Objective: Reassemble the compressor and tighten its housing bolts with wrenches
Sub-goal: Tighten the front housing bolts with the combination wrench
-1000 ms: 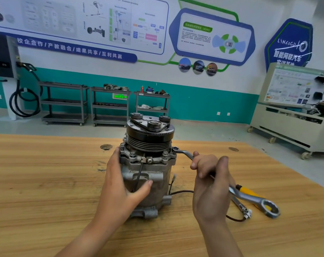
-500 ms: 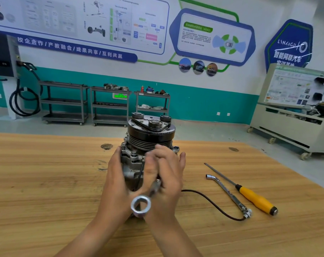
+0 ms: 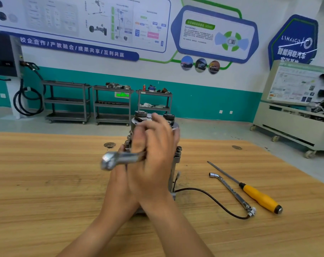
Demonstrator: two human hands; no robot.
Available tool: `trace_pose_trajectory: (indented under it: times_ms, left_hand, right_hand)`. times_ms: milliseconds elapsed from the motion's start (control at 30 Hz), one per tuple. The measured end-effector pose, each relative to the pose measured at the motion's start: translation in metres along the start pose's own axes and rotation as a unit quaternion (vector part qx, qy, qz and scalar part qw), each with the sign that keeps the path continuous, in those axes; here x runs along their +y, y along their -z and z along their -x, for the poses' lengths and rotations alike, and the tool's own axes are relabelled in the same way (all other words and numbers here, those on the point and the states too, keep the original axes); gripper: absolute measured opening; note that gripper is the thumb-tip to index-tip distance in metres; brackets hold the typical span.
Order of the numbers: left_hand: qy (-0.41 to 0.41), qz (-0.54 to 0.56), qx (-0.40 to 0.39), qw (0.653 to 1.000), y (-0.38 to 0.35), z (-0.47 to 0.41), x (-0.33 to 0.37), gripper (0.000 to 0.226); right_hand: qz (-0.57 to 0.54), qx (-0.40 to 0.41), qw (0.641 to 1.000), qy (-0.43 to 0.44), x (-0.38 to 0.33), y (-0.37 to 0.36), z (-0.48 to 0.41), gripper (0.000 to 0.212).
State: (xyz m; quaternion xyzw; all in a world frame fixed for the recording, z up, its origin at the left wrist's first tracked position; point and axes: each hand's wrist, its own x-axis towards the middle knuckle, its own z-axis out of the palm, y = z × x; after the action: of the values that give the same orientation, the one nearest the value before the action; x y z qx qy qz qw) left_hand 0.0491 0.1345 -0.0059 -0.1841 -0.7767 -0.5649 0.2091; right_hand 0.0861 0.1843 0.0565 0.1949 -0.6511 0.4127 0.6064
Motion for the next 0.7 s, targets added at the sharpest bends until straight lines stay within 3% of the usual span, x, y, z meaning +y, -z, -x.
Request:
trace_pose_trajectory:
  times_ms: [100, 167, 267, 400, 600, 700]
  left_hand:
    - [-0.02, -0.03, 0.041, 0.998, 0.002, 0.006, -0.004, 0.088]
    - [-0.036, -0.043, 0.065, 0.996, 0.003, 0.016, -0.005, 0.095]
    - [-0.049, -0.051, 0.063, 0.995, 0.004, 0.018, -0.008, 0.095]
    - [-0.037, -0.048, 0.055, 0.997, 0.004, 0.017, -0.008, 0.099]
    - [-0.029, -0.049, 0.056, 0.997, 0.004, 0.016, -0.007, 0.101]
    - [-0.023, -0.055, 0.052, 0.997, 0.005, 0.017, -0.006, 0.102]
  right_hand:
    - [-0.268, 0.058, 0.957, -0.094, -0.003, 0.024, -0.031, 0.048]
    - [-0.397, 0.069, 0.876, -0.264, 0.005, 0.044, -0.059, 0.047]
    - [-0.477, 0.107, 0.763, -0.422, 0.043, 0.067, -0.089, 0.055]
    - [-0.533, 0.156, 0.637, -0.535, 0.098, 0.071, -0.104, 0.052]
    - [-0.538, 0.136, 0.596, -0.58, 0.143, 0.061, -0.106, 0.052]
    - [-0.544, 0.085, 0.58, -0.6, 0.15, 0.053, -0.109, 0.054]
